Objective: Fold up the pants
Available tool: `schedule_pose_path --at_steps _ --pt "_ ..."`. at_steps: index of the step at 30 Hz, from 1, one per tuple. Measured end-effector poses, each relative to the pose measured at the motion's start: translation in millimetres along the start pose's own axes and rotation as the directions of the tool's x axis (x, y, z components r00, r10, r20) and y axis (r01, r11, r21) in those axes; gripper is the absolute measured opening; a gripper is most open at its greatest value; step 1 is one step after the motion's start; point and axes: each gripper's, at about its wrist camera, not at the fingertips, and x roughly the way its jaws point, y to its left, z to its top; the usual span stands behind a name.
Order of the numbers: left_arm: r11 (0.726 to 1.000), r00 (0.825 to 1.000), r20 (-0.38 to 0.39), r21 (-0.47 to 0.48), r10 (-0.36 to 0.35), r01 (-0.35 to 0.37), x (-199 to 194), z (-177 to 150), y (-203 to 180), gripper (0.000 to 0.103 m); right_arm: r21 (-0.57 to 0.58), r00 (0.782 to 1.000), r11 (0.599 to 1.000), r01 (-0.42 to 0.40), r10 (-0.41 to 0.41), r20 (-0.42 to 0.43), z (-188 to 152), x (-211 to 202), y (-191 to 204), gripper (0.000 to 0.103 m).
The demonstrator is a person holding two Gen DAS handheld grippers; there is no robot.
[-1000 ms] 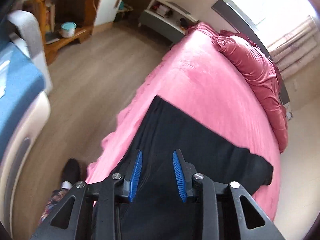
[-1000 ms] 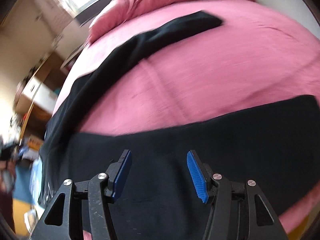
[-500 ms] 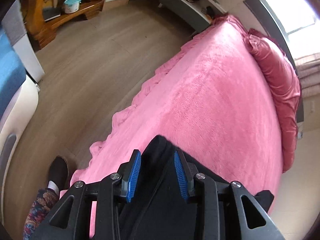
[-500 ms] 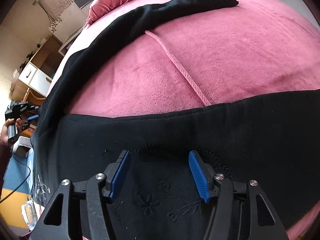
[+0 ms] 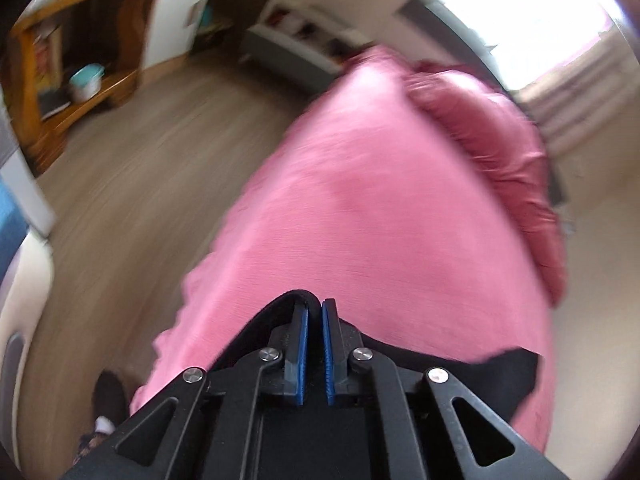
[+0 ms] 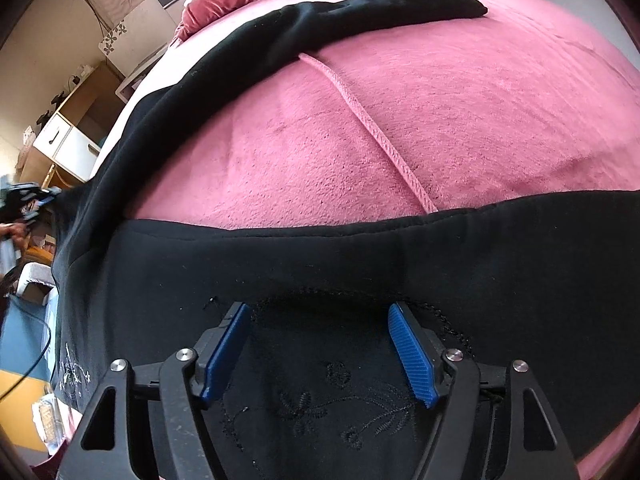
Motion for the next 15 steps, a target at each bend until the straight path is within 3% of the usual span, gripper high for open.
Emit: schedule_pose_path --at_steps 4,5,9,11,15 --pt "0.979 0.985 0.036 0.124 -0.168 0.162 -61 -31 -29 0.005 0.003 1.000 1.000 0.000 0.000 0.005 3 -5 2 0.072" --pt "0.962 0.972 0.029 0.152 -0.233 0.226 -82 -46 -34 0.005 0.001 1.000 1.000 0.002 -0.002 0.010 5 -7 3 0.072" --pt "0.899 0.928 0.001 0.247 -0.373 0.361 -135 -96 -42 0.004 -0.021 0.999 1.000 0.001 0.000 0.054 19 -21 7 0.072" --pt "0.864 0.899 -0.024 0.268 -0.436 0.427 -158 -123 -40 0.004 -0.028 0.997 1.000 -0.012 0.014 0.078 31 -27 13 0.072" --pt "0.825 0.874 -0.074 0.302 -0.479 0.478 -185 -167 -35 0.004 -0.029 0.992 0.998 -0.064 0.067 0.110 63 -32 28 0.071"
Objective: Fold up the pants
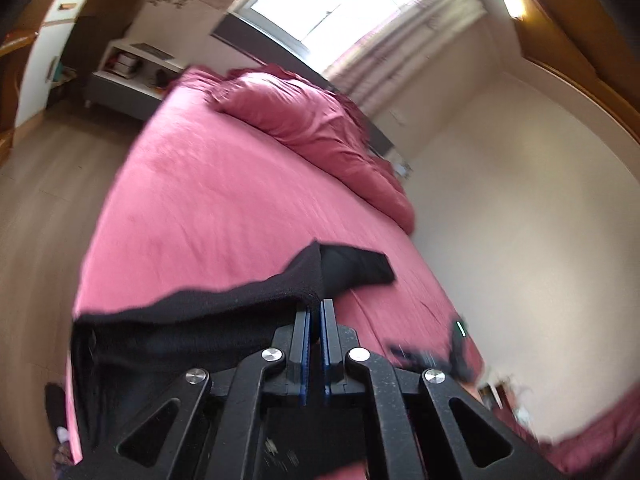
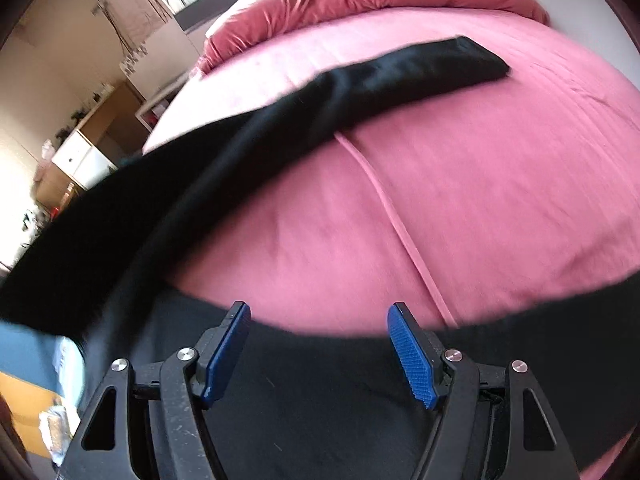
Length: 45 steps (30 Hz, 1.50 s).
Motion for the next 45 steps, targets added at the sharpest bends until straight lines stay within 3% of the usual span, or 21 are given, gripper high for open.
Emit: schedule_pose_path --at_steps 5,11,14,19,23,28,30,35,39,43,45 --pt "0.999 0.997 -0.072 0.006 -0.031 0.031 -11 -46 -11 0.004 0.022 0.996 0.996 -0.089 0.089 0.004 44 17 26 0.058" --pt "0.999 0.993 -0.111 -0.038 -0.034 0.030 -11 -68 -4 0.004 0.102 0.986 0.981 -0.164 0.164 0.008 105 52 48 0.045" --pt "0.998 0.992 -0.117 -0.053 -0.040 0.034 -11 -69 -2 0.004 0.152 0.987 0.976 -0.159 0.160 0.004 136 75 51 0.045" --pt "0.998 0.991 -0.132 -0.051 -0.027 0.020 -9 -66 1 0.004 0.174 0.996 0.982 -0.080 0.086 -0.028 176 114 56 0.042" --pt "0.998 0.995 -0.102 -0.061 -0.001 -0.005 -15 -50 10 0.004 0.172 0.995 0.985 -0.006 0.023 -0.095 193 141 49 0.008" --pt "0.989 0.994 0.001 -0.103 0.109 -0.109 -13 22 44 0.004 0.090 0.998 0.995 -0.044 0.048 -0.039 200 120 60 0.007" --pt "0.977 0.983 0.034 -0.124 0.181 -0.175 -6 66 66 0.004 0.091 0.997 0.993 -0.077 0.077 0.000 202 105 60 0.007" --pt "0.920 0.953 0.008 -0.263 0.303 -0.290 16 140 123 0.004 0.072 0.977 0.980 -0.187 0.178 0.116 191 46 62 0.007" --pt "0.893 0.928 -0.005 -0.269 0.373 -0.361 24 160 132 0.000 0.038 0.961 0.972 -0.233 0.224 0.165 165 4 55 0.007" --pt "0.913 0.940 0.039 -0.258 0.338 -0.317 6 154 122 0.000 0.048 0.958 0.967 -0.252 0.241 0.156 127 -19 38 0.007" --pt "0.920 0.946 -0.006 -0.233 0.323 -0.315 6 142 118 0.000 0.030 0.964 0.972 -0.234 0.228 0.136 103 -22 30 0.007"
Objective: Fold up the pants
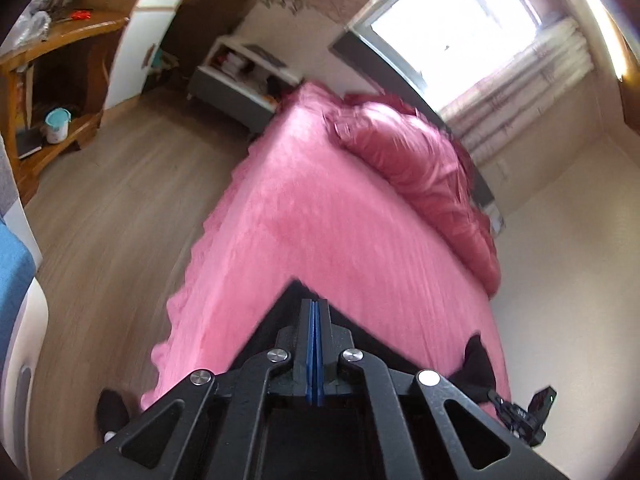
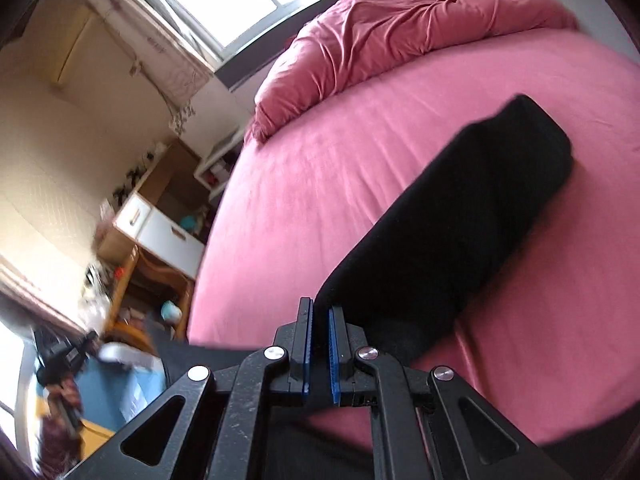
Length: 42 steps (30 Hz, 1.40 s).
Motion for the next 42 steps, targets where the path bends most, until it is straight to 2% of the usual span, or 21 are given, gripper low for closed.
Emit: schedule_pose_path --at_steps 2,4,5,6,8,10,13,17,20,22,25,27,28,29,30,31,34,36,38,40,42 --pt "0.999 0.999 -0.040 0.034 0.016 -0.014 7 -14 -5 0.000 0.000 1.000 1.000 0.016 -0.016 -0.017 -13 2 -6 0.007" --pt "0.993 0.991 -0.088 0.077 0.098 -0.091 19 -31 -4 0.008 0.015 0.999 1.000 0.021 -0.021 -0.025 -19 6 -11 0.007" --pt "0.989 0.982 -0.126 0.067 0.140 -0.133 32 -40 4 0.012 0.020 0.999 1.000 0.021 -0.021 -0.025 -20 7 -13 0.007" --pt "0.989 0.977 -0.152 0.046 0.148 -0.143 41 -44 11 0.020 0.025 0.999 0.999 0.022 -0.021 -0.025 -20 10 -15 0.007" --pt "0.987 0.968 -0.200 -0.020 0.150 -0.157 61 -48 25 0.025 0.020 0.999 0.999 0.031 -0.030 -0.026 -18 14 -13 0.007" --pt "0.983 0.963 -0.220 -0.065 0.156 -0.174 79 -48 34 0.034 0.013 0.999 0.999 0.033 -0.032 -0.026 -15 16 -11 0.007" --pt "0.976 0.952 -0.245 -0.072 0.181 -0.204 115 -39 39 0.038 0.010 0.999 0.999 0.038 -0.038 -0.034 -16 18 -15 0.007" --pt "0.978 0.942 -0.266 0.022 0.206 -0.207 167 -21 22 0.046 0.012 0.998 0.999 0.039 -0.039 -0.045 -13 23 -20 0.007" --pt "0.963 0.926 -0.265 0.091 0.268 -0.252 199 -12 12 0.046 0.016 0.998 0.999 0.040 -0.039 -0.054 -13 28 -23 0.007" --pt "0.966 0.920 -0.295 0.085 0.258 -0.244 216 -8 10 0.046 0.017 0.997 0.999 0.047 -0.046 -0.059 -13 31 -25 0.007" --pt "0.966 0.921 -0.293 0.094 0.256 -0.239 234 -4 1 0.045 0.019 0.996 0.998 0.055 -0.054 -0.065 -14 35 -25 0.007" --pt "0.965 0.912 -0.317 0.108 0.261 -0.239 248 -5 -5 0.044 0.019 0.996 0.998 0.060 -0.059 -0.067 -14 37 -27 0.007" --pt "0.958 0.902 -0.325 0.129 0.284 -0.255 253 -6 -8 0.029 0.018 0.996 0.998 0.063 -0.062 -0.068 -14 38 -27 0.007" --pt "0.942 0.882 -0.334 0.173 0.331 -0.288 259 -8 -11 0.021 0.018 0.996 0.998 0.066 -0.065 -0.068 -13 39 -28 0.007" --pt "0.936 0.874 -0.343 0.202 0.343 -0.288 261 -11 -14 0.014 0.021 0.996 0.998 0.067 -0.065 -0.068 -14 39 -28 0.007" --pt "0.931 0.874 -0.334 0.217 0.352 -0.292 260 -12 -18 0.008 0.025 0.995 0.997 0.068 -0.066 -0.069 -14 39 -29 0.007" --pt "0.940 0.910 -0.266 0.215 0.319 -0.267 229 -4 -31 0.007 0.028 0.995 0.997 0.074 -0.072 -0.069 -13 40 -27 0.007" --pt "0.960 0.947 -0.193 0.165 0.256 -0.226 188 13 -37 0.007 0.040 0.996 0.997 0.063 -0.060 -0.059 -11 39 -26 0.007" --pt "0.975 0.975 -0.102 0.124 0.195 -0.182 138 30 -43 0.007 0.049 0.999 0.998 0.042 -0.040 -0.036 -10 35 -22 0.007" --pt "0.985 0.989 -0.041 0.110 0.140 -0.135 100 39 -46 0.007 0.051 1.000 0.999 0.012 -0.011 -0.013 -13 28 -16 0.007" --pt "0.988 0.995 0.020 0.118 0.100 -0.101 54 36 -50 0.007 0.046 1.000 0.999 -0.022 0.022 0.004 -19 19 -10 0.007"
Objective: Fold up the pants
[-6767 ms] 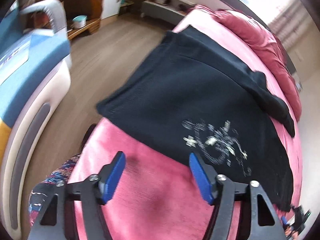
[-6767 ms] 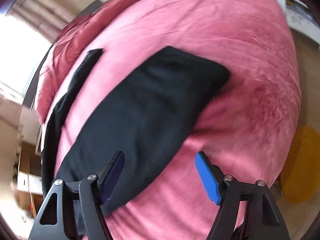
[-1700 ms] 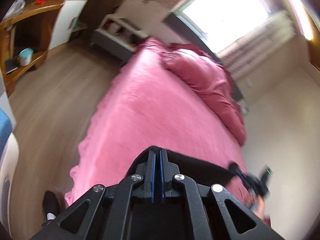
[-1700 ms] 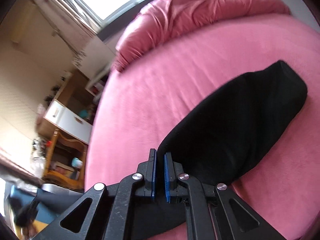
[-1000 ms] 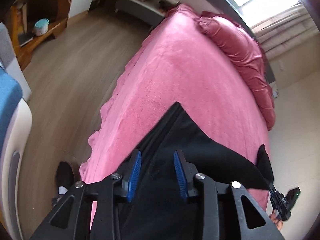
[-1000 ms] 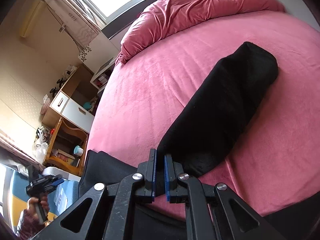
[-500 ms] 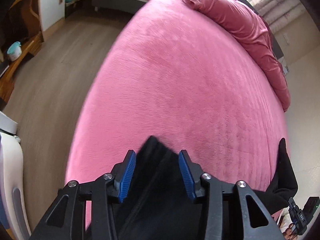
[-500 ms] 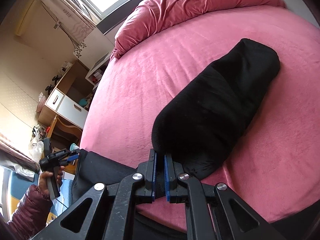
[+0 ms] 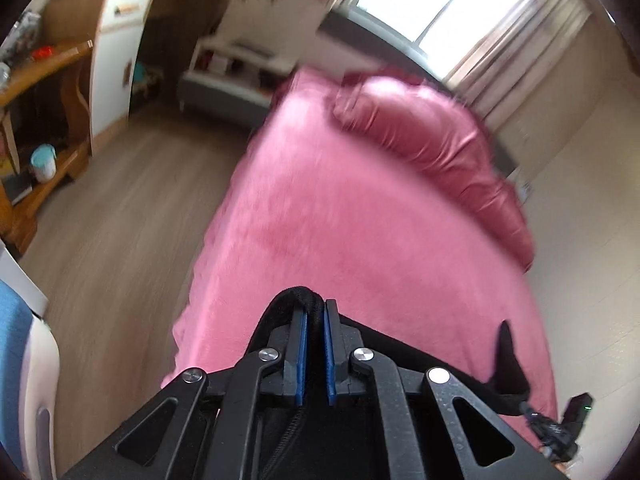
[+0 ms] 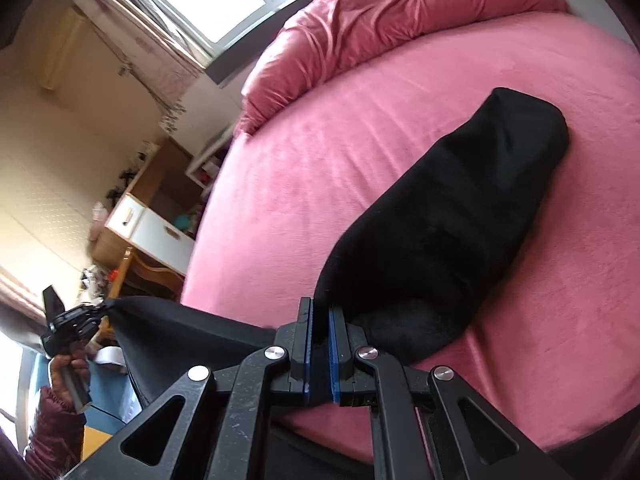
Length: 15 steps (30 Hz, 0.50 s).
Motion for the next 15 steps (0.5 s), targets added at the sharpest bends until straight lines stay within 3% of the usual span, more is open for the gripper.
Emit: schedule_pose_path --at_steps 4,10,15 --pt "1.000 1.000 0.027 0.027 -0.005 0.005 -44 -26 0 0.007 -0.002 0.999 0.999 -0.033 0.033 0.005 -21 -19 5 0.007" --pt "0.999 0.999 0.045 -0.021 -0.025 0.026 -82 -96 20 0.007 0.031 0.999 0.999 -0.037 0.038 -0.036 -76 -54 -13 0.007" --pt "0.998 0.999 0.053 -0.057 0.011 -0.008 -110 -161 35 0.007 0.012 0.996 1.000 -0.028 0.029 -0.087 -119 -76 -21 0.007"
